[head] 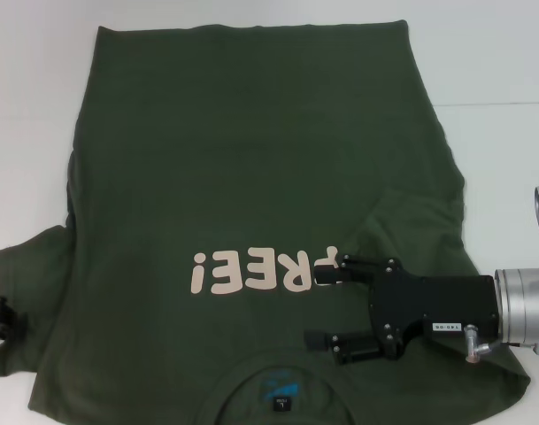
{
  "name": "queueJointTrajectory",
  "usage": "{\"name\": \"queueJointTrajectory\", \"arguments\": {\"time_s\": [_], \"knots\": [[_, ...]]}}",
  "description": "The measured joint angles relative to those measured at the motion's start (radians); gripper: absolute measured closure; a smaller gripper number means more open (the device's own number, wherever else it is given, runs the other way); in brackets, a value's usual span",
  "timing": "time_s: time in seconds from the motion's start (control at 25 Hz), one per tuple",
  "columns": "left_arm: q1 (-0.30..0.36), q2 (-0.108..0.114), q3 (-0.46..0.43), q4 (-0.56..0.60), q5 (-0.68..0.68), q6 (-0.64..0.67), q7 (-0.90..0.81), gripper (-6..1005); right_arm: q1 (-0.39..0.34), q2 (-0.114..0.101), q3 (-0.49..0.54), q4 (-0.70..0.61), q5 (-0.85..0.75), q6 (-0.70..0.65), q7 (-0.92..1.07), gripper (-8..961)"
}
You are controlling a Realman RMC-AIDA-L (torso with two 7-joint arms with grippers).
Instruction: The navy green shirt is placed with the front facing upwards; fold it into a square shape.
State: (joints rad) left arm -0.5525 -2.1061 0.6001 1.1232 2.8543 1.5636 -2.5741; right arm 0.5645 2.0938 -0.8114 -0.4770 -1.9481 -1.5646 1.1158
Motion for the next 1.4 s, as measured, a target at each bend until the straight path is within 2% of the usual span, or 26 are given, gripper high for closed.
{"name": "queueJointTrajectory", "arguments": {"time_s": [0.32, 0.56, 0.8, 1.4], "knots": [[0.001, -0.001, 0.003, -0.001, 0.002, -0.001, 0.008, 994, 0.000, 0.000, 0.000, -0.006, 0.000, 0.000, 0.008, 7], [0.005, -0.004, 0.018, 0.006, 0.002, -0.011, 0.012, 999, 0.000, 0.000, 0.000, -0.006, 0.000, 0.000, 0.009, 8], [0.028, -0.014, 0.065, 0.070, 0.003, -0.049, 0.007, 995, 0.001, 0.000, 0.000, -0.003, 0.000, 0.002, 0.009, 8], [0.055, 0.013, 0.061, 0.112, 0.007, -0.125, 0.004, 985, -0.002, 0.002, 0.008, 0.000, 0.005, 0.012, 0.009, 7]]}}
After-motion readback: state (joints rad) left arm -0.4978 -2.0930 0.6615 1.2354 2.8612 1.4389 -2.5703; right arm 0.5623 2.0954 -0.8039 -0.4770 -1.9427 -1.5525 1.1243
